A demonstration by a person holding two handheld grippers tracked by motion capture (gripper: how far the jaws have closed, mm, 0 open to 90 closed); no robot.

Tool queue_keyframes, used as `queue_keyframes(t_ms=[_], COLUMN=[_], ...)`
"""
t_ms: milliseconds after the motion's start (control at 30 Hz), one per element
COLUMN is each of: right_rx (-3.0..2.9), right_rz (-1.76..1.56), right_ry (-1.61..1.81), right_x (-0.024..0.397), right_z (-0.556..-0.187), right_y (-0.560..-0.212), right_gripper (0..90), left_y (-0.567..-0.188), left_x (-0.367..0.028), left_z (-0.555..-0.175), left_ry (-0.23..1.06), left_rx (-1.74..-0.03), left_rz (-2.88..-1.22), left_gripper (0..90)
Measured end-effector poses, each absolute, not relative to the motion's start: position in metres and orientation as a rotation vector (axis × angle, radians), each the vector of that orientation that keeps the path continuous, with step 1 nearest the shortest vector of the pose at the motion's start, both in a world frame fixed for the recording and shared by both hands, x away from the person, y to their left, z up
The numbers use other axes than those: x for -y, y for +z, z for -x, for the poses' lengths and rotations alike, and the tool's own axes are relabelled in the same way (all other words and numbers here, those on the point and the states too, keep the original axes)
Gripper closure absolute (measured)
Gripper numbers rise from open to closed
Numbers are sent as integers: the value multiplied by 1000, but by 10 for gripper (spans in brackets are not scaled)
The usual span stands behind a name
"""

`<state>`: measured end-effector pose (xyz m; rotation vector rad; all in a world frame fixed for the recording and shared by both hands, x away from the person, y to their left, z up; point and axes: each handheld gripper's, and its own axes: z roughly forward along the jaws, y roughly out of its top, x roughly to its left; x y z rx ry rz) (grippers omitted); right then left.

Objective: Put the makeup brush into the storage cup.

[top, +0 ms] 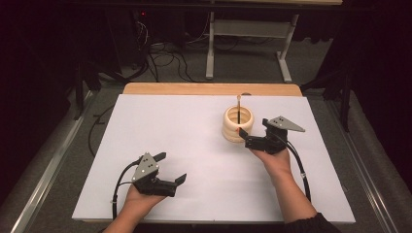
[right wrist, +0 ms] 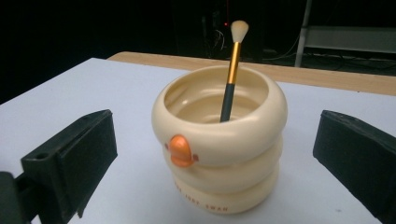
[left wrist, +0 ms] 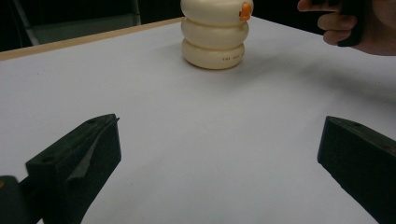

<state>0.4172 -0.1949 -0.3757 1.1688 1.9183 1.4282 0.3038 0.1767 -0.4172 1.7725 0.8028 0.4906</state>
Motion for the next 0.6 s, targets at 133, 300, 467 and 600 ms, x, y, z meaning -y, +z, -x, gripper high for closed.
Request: queue_keyframes(t_ms=[133, 300, 467, 600], right_rx=[-1929, -1942, -1958, -1956], right_rz=[-1154, -1129, -1101, -1095], right_ry=[1420, 1418, 1393, 1378], right_x=[199, 210, 219, 225], right_z=[-409, -391, -378, -370], right_y=[-378, -381, -383, -385], right_gripper=[10, 10, 10, 10], left_y=[-417, -416, -416, -416], left_x=[-178, -179, -180, -181], left_z=[-304, -305, -305, -305], left_ry=[492, 495, 494, 497], left_rx=[-810, -815, -820, -825], left_rz=[-1769, -1765, -1762, -1761], left_gripper=[2, 2, 2, 2])
